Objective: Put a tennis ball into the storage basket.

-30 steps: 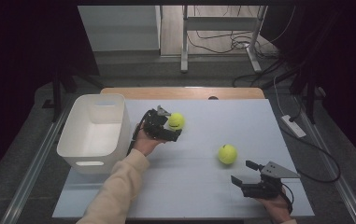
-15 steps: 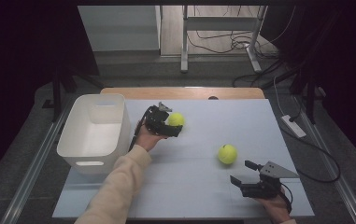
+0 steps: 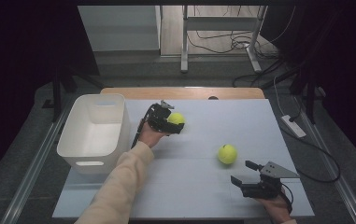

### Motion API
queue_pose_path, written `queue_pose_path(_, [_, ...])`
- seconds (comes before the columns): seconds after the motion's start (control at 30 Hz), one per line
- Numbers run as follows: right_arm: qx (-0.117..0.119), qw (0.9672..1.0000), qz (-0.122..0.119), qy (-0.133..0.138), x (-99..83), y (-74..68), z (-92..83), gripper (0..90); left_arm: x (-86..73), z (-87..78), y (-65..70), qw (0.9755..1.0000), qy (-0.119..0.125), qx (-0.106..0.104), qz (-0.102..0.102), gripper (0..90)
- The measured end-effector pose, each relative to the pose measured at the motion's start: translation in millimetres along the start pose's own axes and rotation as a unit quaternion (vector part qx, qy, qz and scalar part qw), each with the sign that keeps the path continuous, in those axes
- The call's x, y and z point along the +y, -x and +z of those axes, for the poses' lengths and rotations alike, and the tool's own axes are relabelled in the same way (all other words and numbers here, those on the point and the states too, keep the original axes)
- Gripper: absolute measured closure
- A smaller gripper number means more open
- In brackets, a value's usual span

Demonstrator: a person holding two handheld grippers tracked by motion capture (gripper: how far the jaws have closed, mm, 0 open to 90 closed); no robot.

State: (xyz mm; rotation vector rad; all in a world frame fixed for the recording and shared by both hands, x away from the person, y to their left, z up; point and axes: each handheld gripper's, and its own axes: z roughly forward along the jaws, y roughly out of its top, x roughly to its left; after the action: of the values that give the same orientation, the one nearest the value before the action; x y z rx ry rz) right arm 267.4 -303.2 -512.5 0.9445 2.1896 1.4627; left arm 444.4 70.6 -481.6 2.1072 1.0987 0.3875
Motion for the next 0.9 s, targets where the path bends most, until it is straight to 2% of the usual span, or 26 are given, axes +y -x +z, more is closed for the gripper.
queue_pose_path(0.6, [-0.001, 1.0000, -0.003, -0.001, -0.8, 0.2, -0.1, 11.9, 5.5, 18.9, -2.1, 1.0000, -0.009, 0.000, -0.003, 5.4])
queue_pose_path(0.7, [-0.003, 1.0000, -0.001, 0.000, -1.1, 0.8, -1.0, 11.9, 6.5, 22.8, -1.3, 0.9999, -0.013, 0.006, -0.001, 5.5])
queue_pose_path(0.9, [-0.002, 1.0000, -0.002, 0.000, -1.5, 0.6, -1.8, 11.9, 3.9, 31.6, -4.6, 0.9997, -0.023, 0.007, -0.008, 5.4])
